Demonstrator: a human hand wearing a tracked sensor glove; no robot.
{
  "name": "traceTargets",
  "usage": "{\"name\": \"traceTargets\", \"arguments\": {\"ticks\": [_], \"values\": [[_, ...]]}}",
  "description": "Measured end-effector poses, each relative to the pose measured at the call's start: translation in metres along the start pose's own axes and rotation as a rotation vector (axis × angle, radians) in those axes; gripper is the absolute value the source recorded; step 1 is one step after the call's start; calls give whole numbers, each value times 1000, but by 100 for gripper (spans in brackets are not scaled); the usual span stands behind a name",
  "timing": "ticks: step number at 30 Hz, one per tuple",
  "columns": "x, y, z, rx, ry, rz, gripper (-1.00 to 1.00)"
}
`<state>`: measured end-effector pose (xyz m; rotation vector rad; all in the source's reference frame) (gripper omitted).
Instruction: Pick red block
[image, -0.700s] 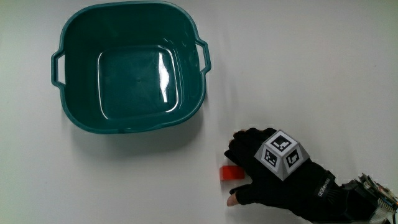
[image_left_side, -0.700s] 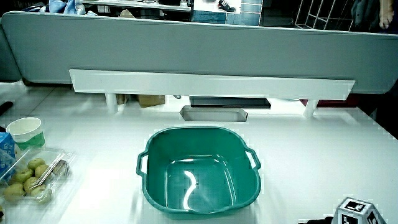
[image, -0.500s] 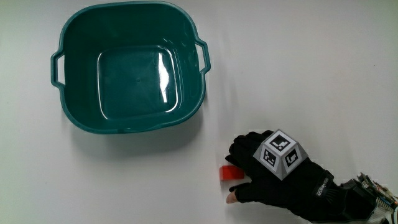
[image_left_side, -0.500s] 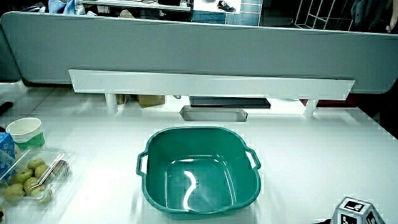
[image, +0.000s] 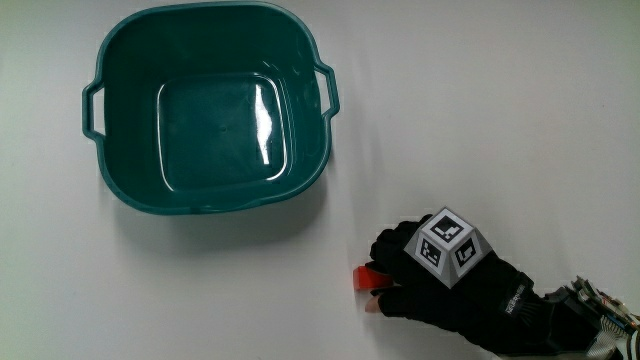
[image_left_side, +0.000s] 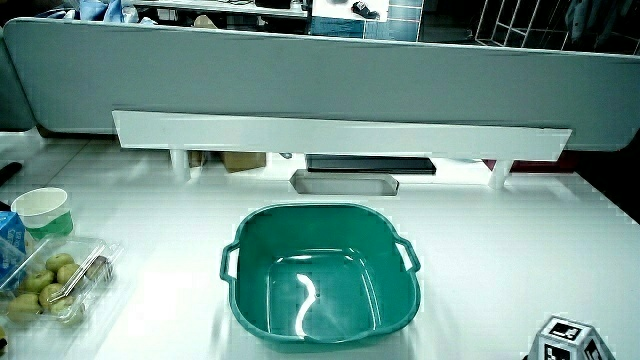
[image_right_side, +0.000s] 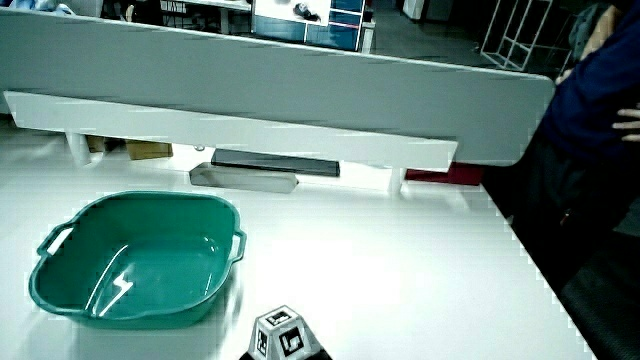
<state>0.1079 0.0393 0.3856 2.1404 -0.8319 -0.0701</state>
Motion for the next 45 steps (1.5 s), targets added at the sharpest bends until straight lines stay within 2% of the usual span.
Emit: {"name": "traceTargets", "arguments": {"ticks": [5,7,12,25,36,45], "values": [[-1,2,-3,31,-1,-3,6],[-1,1,-1,59,-1,2,9],[-1,2,0,65,10,11,19],[-3,2,2,121,10,35,43],[-3,4,1,133,0,40,64],[-3,7,1,117,-1,38,81]]}}
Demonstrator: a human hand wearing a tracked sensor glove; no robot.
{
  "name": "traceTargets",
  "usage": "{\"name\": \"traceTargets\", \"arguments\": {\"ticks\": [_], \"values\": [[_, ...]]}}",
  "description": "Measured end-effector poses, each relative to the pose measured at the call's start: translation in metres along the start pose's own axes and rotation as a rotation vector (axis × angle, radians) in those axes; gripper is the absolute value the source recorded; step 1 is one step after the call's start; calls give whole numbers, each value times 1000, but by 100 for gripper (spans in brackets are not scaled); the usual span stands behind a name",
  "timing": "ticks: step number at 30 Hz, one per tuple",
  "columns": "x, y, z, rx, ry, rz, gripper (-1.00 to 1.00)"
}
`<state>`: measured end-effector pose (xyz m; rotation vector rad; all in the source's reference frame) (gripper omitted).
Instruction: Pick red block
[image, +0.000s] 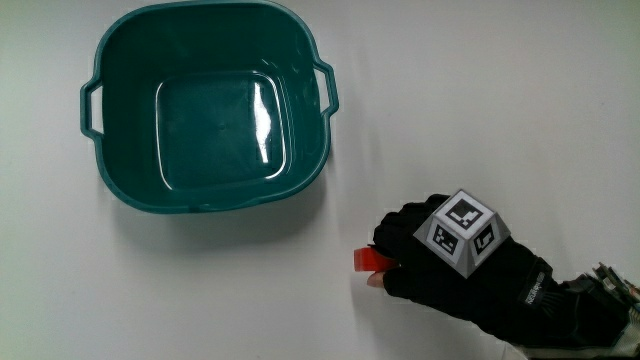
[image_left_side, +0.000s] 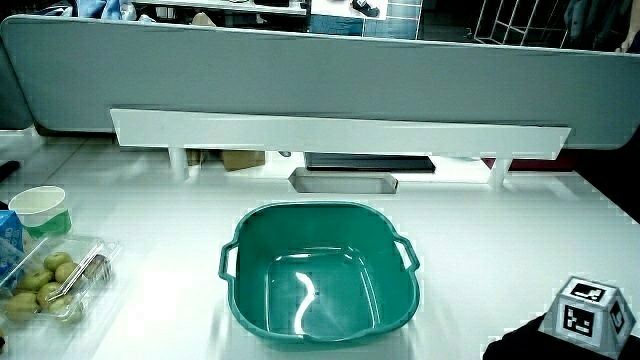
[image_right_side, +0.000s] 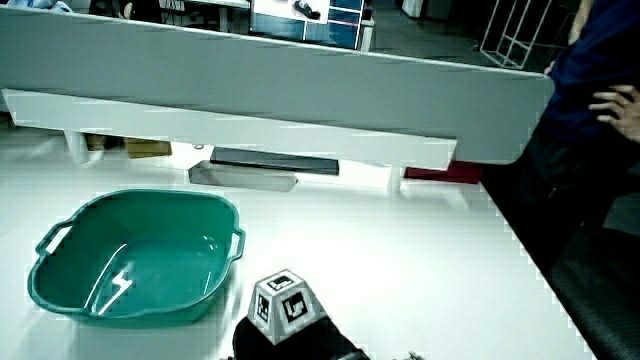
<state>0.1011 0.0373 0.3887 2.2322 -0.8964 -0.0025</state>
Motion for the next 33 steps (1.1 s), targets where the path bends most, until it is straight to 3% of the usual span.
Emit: {"name": "traceTargets", "arguments": {"ticks": [10,16,20,27,33], "values": [[-1,2,-1,-7,-9,-7,100],[-3,3,-2,-17,-22,-5,100],[-5,3,-1,5,-50,-1,100],[-4,2,-3,3,-47,15,100],[0,-7,12,51,-25,21,100]]}}
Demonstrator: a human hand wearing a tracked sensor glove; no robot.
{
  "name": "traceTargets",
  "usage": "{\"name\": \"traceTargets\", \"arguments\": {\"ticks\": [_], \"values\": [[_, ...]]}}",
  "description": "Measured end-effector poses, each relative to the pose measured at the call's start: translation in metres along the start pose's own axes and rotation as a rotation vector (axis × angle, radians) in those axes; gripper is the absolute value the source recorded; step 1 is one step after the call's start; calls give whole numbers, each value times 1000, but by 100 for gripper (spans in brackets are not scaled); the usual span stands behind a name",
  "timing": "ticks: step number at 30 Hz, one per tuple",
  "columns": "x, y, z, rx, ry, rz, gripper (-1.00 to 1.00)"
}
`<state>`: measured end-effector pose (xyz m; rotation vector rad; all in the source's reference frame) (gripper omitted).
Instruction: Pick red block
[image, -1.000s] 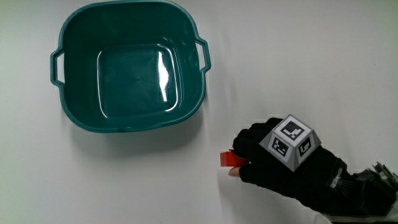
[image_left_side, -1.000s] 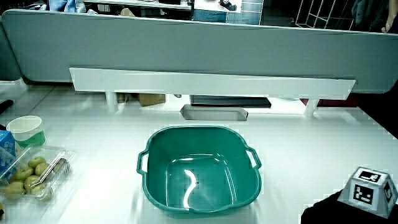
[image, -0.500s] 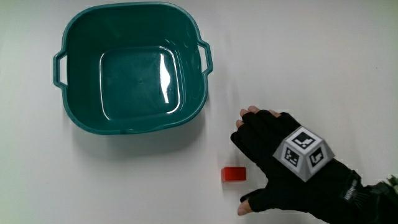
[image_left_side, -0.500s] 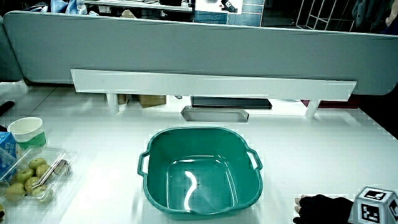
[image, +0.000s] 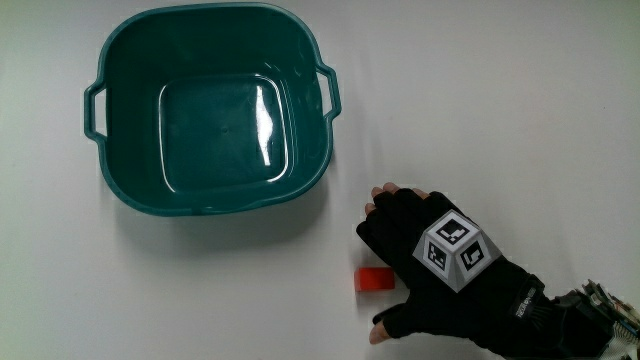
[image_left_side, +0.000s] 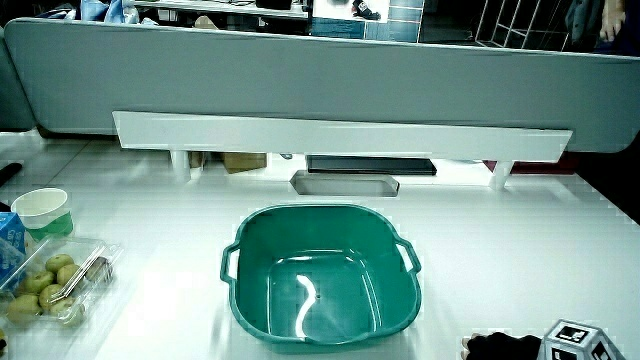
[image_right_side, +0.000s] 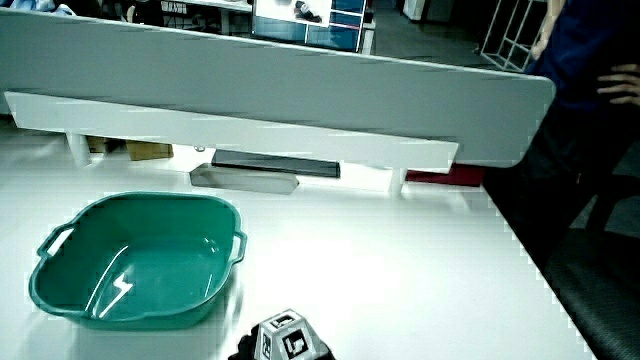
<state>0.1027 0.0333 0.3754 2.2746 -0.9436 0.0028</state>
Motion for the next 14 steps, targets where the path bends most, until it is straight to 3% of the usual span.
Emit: {"name": "traceTargets", "arguments": {"ticks": [14], "values": [[3,-22,52,120,-15,5,100]]}}
